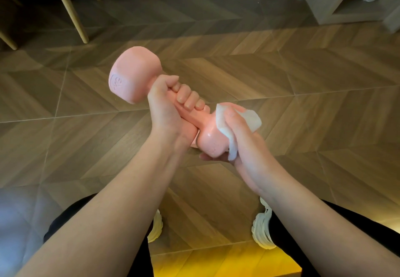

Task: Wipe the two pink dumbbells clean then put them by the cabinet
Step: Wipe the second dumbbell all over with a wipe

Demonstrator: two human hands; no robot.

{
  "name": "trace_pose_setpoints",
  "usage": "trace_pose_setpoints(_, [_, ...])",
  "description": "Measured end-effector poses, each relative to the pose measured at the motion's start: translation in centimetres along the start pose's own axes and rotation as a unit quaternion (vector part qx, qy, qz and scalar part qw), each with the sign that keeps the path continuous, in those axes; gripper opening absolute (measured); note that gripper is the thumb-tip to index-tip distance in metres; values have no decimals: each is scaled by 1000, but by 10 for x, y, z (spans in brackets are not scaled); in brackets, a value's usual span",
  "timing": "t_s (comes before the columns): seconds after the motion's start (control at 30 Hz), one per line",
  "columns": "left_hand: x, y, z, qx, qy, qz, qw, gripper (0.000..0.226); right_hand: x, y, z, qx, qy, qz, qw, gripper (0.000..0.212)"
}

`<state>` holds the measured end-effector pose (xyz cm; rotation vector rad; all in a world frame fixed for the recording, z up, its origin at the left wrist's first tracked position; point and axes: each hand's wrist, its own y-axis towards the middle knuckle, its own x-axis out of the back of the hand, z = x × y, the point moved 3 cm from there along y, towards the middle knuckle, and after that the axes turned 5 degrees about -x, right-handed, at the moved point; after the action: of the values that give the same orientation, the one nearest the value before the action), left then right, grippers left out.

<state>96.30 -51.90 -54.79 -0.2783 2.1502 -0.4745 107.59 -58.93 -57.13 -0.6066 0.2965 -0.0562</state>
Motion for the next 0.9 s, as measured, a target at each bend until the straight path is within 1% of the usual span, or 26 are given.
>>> trace_pose_setpoints(0.03, [1,0,-1,3,-9,5,1000,33,1,0,1,-11,20,21,1000,55])
trace_pose_setpoints(0.13, [1,-2,-3,1,-26,35,999,35,-3,-5,2,-63,85,116,988,72])
trace_pose_setpoints(0.17, [1,-3,-3,-4,-27,44,999,36,-4,-6,2,-77,91,133,984,74])
trace_pose_setpoints(0.23, [1,-3,-3,-16,-17,47,999,34,-5,-5,2,-60,91,142,984,68])
trace_pose_setpoints(0.3, [0,-2,-3,-26,-2,35,999,30,-1,-2,3,9,62,121,991,64])
trace_pose_setpoints(0.37, [1,0,-3,-26,-9,2,1000,30,3,0,5,96,-22,89,991,66])
trace_pose_setpoints(0.4, [2,0,-3,-23,-21,-20,999,31,3,0,5,125,-58,76,988,66])
trace_pose_setpoints(0.47, [3,-1,-1,-22,-37,-52,998,34,1,0,3,148,-87,64,983,64])
trace_pose_setpoints(0.53, [4,-2,-1,-26,-31,-56,998,38,-5,1,0,163,-72,47,983,63])
trace_pose_setpoints(0.6, [3,-2,-3,-28,-22,-48,998,42,-9,4,1,173,-48,16,984,56])
trace_pose_setpoints(0.67, [3,0,-5,-30,-16,-51,998,39,-12,6,4,173,-50,-8,984,47])
trace_pose_setpoints(0.7, [4,1,-5,-30,-13,-56,998,37,-12,6,5,173,-64,-9,983,48])
trace_pose_setpoints(0.77, [7,4,-7,-27,-15,-70,997,34,-9,6,7,164,-84,19,983,51])
trace_pose_setpoints(0.9, [12,7,-11,-22,-24,-78,996,34,-2,2,4,135,-111,133,976,53])
